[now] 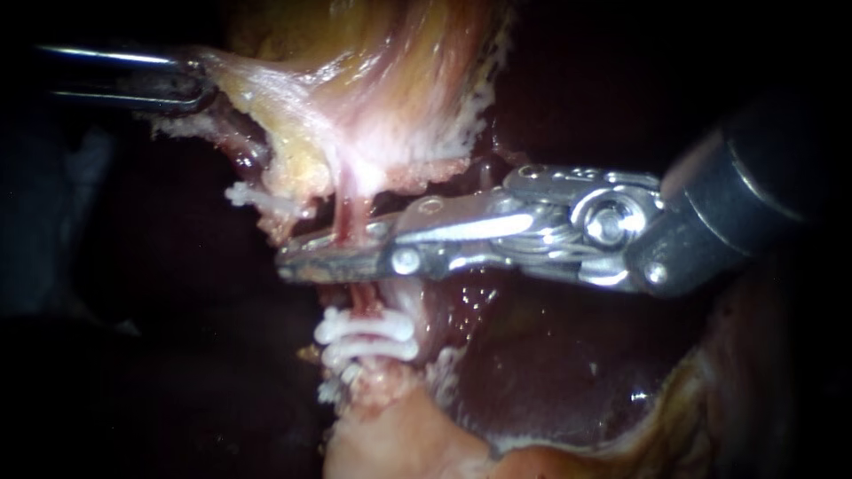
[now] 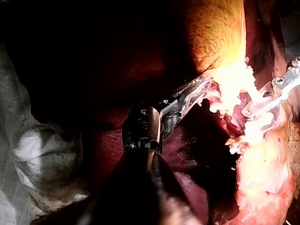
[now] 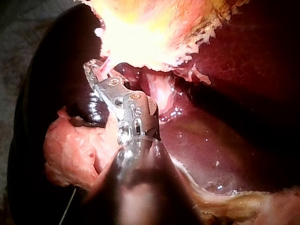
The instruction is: Going back third clip right tube
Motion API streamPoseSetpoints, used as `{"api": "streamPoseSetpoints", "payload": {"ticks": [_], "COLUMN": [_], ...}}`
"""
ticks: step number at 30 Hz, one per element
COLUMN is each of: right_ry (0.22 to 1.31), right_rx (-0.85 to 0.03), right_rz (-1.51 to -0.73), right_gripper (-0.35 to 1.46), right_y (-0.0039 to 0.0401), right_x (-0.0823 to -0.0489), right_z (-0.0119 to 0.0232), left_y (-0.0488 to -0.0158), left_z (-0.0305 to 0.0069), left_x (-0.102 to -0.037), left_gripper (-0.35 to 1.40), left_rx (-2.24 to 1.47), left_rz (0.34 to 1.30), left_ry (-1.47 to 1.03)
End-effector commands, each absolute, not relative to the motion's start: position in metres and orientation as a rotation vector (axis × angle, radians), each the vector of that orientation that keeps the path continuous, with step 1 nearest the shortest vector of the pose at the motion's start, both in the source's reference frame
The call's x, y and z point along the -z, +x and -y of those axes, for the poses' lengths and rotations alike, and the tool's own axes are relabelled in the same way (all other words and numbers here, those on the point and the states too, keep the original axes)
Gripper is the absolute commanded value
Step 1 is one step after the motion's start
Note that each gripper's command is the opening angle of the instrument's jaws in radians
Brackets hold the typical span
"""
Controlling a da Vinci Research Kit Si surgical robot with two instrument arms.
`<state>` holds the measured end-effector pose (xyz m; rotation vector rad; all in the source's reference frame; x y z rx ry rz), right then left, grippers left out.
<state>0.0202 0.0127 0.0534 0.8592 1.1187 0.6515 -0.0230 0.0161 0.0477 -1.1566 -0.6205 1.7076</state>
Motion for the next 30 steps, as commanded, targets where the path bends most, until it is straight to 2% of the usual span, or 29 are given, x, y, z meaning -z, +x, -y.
{"api": "streamPoseSetpoints", "payload": {"ticks": [1, 2, 4, 7, 14, 22, 30], "right_ry": [0.859, 0.863, 0.865, 0.861, 0.815, 0.705, 0.601], "right_rx": [-0.652, -0.657, -0.664, -0.667, -0.655, -0.594, -0.544], "right_rz": [-1.119, -1.12, -1.156, -1.193, -1.201, -1.223, -1.24], "right_gripper": [-0.35, -0.35, 0.03, 0.37, 0.45, 0.48, 0.5], "right_y": [0.0202, 0.0202, 0.0202, 0.0204, 0.0203, 0.0197, 0.0175], "right_x": [-0.0535, -0.0535, -0.0537, -0.0542, -0.057, -0.0615, -0.0617], "right_z": [-0.0126, -0.0126, -0.0125, -0.0125, -0.0121, -0.0123, -0.0123], "left_y": [-0.023, -0.023, -0.023, -0.023, -0.023, -0.0231, -0.023], "left_z": [-0.0161, -0.0161, -0.0161, -0.0161, -0.0161, -0.016, -0.016], "left_x": [-0.0477, -0.0477, -0.0477, -0.0477, -0.0477, -0.0478, -0.0478], "left_gripper": [-0.35, -0.35, -0.35, -0.35, -0.35, -0.35, -0.35], "left_rx": [-1.708, -1.708, -1.708, -1.708, -1.708, -1.708, -1.708], "left_rz": [0.62, 0.62, 0.62, 0.62, 0.62, 0.619, 0.619], "left_ry": [-1.156, -1.156, -1.156, -1.156, -1.156, -1.156, -1.157]}}
